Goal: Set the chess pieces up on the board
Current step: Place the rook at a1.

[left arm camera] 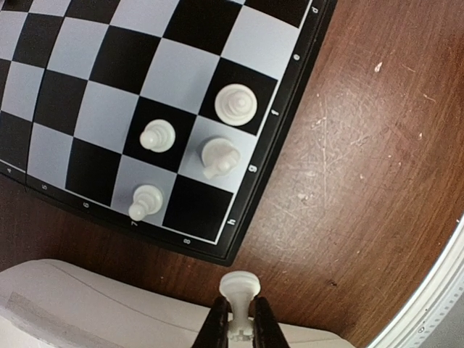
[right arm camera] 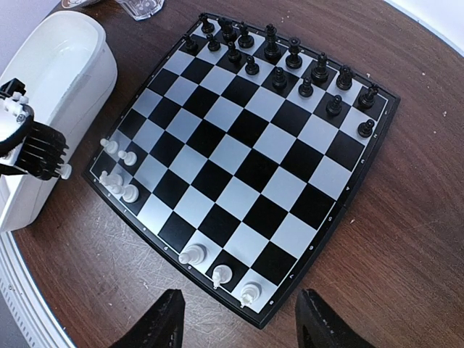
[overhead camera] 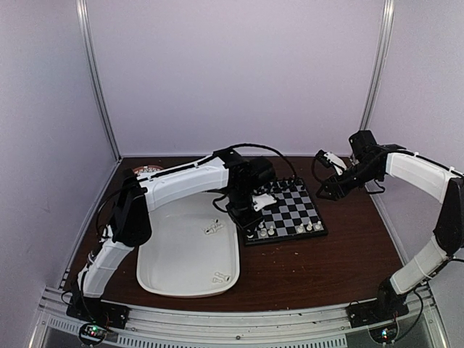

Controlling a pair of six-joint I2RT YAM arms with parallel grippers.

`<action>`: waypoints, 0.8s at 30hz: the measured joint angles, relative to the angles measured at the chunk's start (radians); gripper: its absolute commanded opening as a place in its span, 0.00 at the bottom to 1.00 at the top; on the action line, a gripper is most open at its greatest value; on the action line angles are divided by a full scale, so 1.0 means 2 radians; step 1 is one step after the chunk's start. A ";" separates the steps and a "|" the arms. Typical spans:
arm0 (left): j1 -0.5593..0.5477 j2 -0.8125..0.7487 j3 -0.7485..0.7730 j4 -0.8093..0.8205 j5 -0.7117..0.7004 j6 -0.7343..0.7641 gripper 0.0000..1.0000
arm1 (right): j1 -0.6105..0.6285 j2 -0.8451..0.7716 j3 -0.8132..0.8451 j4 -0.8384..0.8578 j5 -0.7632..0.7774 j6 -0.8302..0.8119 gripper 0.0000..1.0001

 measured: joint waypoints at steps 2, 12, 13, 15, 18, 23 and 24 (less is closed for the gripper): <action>0.000 0.003 0.003 0.002 0.000 0.000 0.05 | 0.000 0.000 0.000 0.000 0.000 0.000 0.56; 0.000 0.031 0.009 0.012 -0.002 0.000 0.05 | 0.000 0.001 0.000 0.000 -0.001 -0.001 0.56; 0.000 0.032 0.009 0.014 -0.004 0.000 0.05 | 0.000 0.002 0.000 -0.001 -0.001 -0.001 0.56; 0.000 0.032 0.009 0.019 -0.009 0.000 0.05 | 0.000 0.002 0.000 -0.001 -0.002 -0.001 0.56; 0.000 0.032 0.010 0.026 -0.016 0.000 0.05 | 0.000 0.005 0.000 -0.002 -0.003 -0.001 0.56; 0.000 0.035 0.014 0.028 -0.026 0.000 0.05 | 0.000 0.008 0.000 -0.002 -0.005 -0.001 0.56; 0.000 0.037 0.016 0.028 -0.027 0.000 0.05 | 0.000 0.008 0.000 -0.002 -0.005 -0.001 0.56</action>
